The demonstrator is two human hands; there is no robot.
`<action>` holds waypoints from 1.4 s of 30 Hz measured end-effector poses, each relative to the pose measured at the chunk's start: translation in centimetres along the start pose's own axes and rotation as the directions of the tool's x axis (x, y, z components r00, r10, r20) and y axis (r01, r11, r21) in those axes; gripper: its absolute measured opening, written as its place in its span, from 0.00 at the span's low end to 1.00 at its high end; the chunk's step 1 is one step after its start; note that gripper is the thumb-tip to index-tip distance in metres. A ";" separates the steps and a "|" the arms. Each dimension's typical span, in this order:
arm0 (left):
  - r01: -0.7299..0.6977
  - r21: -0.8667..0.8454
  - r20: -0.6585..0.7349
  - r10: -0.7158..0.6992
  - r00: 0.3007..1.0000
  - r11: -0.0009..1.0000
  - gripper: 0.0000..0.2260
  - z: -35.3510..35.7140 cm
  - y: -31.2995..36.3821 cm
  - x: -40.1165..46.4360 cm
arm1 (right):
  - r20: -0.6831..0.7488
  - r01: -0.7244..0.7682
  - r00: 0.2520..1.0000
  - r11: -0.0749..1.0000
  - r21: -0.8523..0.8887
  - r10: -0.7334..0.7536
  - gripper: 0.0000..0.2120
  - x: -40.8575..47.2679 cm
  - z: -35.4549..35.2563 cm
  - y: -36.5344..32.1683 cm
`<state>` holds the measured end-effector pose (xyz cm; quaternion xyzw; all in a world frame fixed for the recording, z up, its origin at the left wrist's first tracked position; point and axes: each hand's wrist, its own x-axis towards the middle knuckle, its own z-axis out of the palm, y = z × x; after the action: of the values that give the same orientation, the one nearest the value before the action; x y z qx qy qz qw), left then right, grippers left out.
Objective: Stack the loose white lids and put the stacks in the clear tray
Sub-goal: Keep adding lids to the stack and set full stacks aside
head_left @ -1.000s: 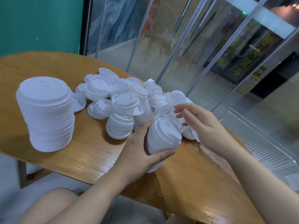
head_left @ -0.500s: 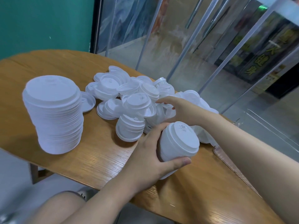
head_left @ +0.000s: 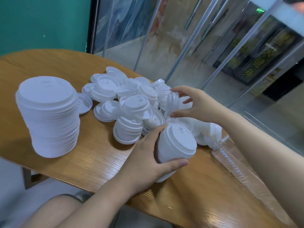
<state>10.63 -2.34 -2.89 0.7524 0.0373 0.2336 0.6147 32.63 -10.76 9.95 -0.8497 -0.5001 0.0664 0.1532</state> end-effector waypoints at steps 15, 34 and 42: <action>-0.005 -0.051 -0.011 0.005 1.000 0.999 0.34 0.3 0.6 -0.4 | -0.265 0.049 0.953 0.788 0.614 0.147 0.25 -8.0 -1.5 -4.7; -0.016 -0.075 -0.019 0.015 1.000 0.997 0.32 0.3 0.5 -0.3 | -0.176 -0.037 0.964 0.758 0.651 0.198 0.33 -13.3 3.7 -4.0; -0.002 -0.082 -0.021 0.001 1.000 0.997 0.33 0.3 0.6 -0.4 | -0.224 0.010 0.967 0.857 0.515 0.124 0.34 -12.7 3.2 -4.8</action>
<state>10.24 -2.96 -2.47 0.7240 0.0335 0.2433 0.6446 21.52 -18.99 7.96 -0.7944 -0.4155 0.0943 0.4330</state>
